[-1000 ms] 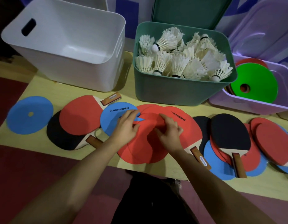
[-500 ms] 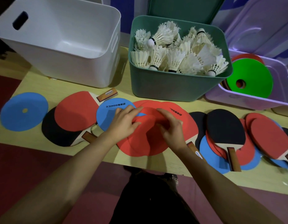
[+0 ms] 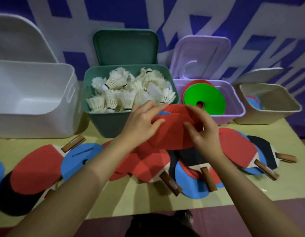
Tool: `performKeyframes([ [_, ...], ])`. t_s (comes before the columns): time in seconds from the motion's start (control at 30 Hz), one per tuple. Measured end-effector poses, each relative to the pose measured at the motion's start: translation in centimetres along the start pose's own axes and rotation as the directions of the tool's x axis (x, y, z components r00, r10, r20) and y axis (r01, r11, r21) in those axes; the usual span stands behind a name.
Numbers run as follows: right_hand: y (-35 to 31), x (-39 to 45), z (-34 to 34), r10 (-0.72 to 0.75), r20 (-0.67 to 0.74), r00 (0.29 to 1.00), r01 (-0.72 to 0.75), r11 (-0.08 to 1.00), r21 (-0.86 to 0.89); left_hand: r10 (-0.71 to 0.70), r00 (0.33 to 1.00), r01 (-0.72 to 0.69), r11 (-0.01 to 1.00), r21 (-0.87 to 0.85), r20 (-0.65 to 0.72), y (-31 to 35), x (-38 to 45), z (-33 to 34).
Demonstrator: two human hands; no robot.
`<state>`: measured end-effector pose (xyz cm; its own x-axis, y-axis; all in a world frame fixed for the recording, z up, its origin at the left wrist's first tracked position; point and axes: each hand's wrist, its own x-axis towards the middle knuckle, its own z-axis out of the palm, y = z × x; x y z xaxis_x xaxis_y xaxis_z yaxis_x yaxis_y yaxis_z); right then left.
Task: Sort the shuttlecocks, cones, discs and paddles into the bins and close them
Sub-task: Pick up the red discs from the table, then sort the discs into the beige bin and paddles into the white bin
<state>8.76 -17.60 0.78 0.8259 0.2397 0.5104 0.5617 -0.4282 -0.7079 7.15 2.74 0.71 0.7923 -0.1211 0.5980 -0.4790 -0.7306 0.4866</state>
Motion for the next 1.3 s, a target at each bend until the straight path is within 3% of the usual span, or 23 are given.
performKeyframes([
  [0.2,5.0,3.6,-9.2,-0.093,-0.178,0.980,0.080,0.994,-0.077,0.130,0.991,-0.131,0.991,-0.021,-0.038,5.2,9.1,6.9],
  [0.37,11.2,7.3,-18.0,-0.156,-0.221,0.963,0.130,0.983,-0.126,0.188,0.978,-0.189,0.982,-0.007,-0.089,10.3,16.4,14.4],
  [0.57,20.5,10.6,-28.2,-0.189,-0.223,0.956,0.150,0.972,-0.178,0.148,0.986,-0.152,0.988,-0.041,-0.078,15.9,23.6,25.2],
  [0.7,26.7,12.7,-32.4,-0.117,-0.232,0.966,0.070,0.977,-0.200,0.051,0.994,-0.059,0.995,-0.080,-0.093,17.5,27.1,32.9],
  [0.83,31.6,14.8,-33.6,-0.030,-0.244,0.969,-0.013,0.985,-0.172,0.002,0.993,-0.003,1.000,-0.010,-0.122,17.5,29.9,38.5],
  [0.97,36.4,14.9,-32.9,0.108,-0.140,0.984,-0.129,0.980,-0.154,-0.121,0.991,0.121,0.993,0.008,0.054,15.2,30.0,42.6],
  [1.1,40.2,14.1,-31.7,0.324,0.039,0.945,-0.287,0.882,-0.375,-0.234,0.899,0.085,0.922,0.376,0.370,13.4,29.7,44.9],
  [1.2,40.7,13.7,-31.3,0.390,0.139,0.910,-0.289,0.839,-0.461,-0.243,0.878,0.040,0.896,0.443,0.412,13.7,29.2,44.6],
  [1.3,39.7,13.0,-31.1,0.331,0.158,0.930,-0.233,0.866,-0.443,-0.192,0.894,0.002,0.905,0.424,0.405,14.1,28.0,42.9],
])
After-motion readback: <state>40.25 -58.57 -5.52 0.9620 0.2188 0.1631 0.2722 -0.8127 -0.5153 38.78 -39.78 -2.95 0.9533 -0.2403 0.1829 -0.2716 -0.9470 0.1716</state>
